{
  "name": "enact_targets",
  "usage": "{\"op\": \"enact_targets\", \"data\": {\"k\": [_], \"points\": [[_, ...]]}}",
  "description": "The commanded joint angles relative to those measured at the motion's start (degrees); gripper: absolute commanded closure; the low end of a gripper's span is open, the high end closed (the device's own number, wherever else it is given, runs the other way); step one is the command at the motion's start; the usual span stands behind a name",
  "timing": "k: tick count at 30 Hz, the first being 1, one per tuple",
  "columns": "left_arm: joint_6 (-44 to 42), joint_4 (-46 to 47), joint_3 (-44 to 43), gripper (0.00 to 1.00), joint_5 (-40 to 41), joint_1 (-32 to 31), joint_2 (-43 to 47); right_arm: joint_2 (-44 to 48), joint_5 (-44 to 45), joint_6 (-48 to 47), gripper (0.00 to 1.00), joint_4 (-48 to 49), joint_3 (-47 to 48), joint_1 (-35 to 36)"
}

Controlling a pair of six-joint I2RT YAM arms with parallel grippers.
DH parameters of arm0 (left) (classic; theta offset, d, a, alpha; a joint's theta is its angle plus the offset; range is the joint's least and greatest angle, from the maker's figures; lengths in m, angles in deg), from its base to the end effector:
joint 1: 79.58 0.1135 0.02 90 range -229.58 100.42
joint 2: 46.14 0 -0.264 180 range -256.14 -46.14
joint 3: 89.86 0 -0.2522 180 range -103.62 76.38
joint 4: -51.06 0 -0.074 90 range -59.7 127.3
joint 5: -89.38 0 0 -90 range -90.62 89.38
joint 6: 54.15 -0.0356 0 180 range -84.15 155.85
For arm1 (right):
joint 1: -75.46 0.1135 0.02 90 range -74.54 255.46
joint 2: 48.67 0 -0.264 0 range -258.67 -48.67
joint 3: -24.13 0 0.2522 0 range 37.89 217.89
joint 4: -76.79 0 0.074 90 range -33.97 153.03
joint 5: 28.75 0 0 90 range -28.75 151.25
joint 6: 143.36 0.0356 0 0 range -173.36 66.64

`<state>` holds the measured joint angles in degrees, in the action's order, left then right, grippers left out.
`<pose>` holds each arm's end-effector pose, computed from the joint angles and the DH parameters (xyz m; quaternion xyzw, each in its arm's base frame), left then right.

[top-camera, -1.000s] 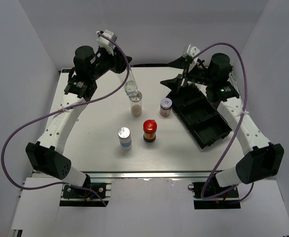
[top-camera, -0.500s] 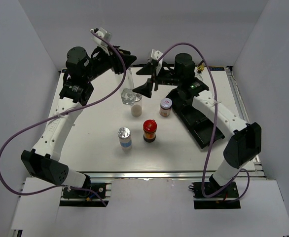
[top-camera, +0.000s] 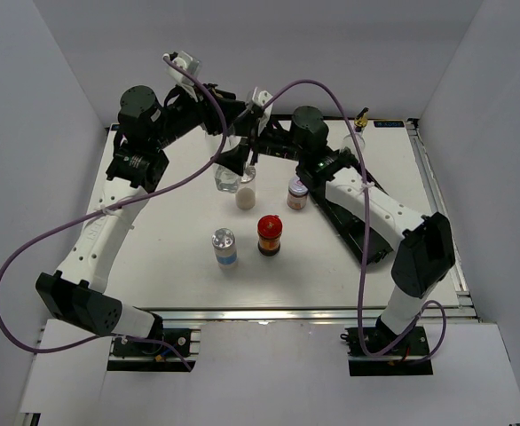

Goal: Organize the condiment bottles

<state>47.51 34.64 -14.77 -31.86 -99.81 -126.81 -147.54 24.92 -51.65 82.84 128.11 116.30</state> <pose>0.2851 -0.1247 0.4918 0.2497 0.6160 -0.3696 0.6493 0.2984 0.2858 0.4167 -0.4290 0.4879 0.4508 0.6122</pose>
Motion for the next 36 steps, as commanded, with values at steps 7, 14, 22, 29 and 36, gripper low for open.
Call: {"op": "enact_targets", "data": {"k": [7, 14, 22, 29, 36], "points": [[0.8, 4.7, -0.4, 1.0, -2.0, -0.9, 3.9, -3.6, 7.8, 4.3, 0.64, 10.7, 4.3, 0.8], [1.8, 5.5, 1.5, 0.02, -0.8, -1.0, 4.5, -2.2, 10.6, 6.6, 1.0, 12.9, 2.1, 0.6], [-0.2, 3.6, 3.8, 0.02, 0.7, -1.0, 7.3, 1.0, 16.6, 7.2, 1.0, 9.2, 2.0, -3.4], [-1.4, -0.3, 6.0, 0.02, 8.2, -1.0, 9.5, 7.0, 18.8, 4.2, 1.0, 5.6, -2.7, -10.7], [-0.5, 5.1, 18.4, 0.02, 25.0, -1.0, 14.2, 13.7, 19.6, 2.2, 1.0, 5.5, -11.2, -18.5]]}}
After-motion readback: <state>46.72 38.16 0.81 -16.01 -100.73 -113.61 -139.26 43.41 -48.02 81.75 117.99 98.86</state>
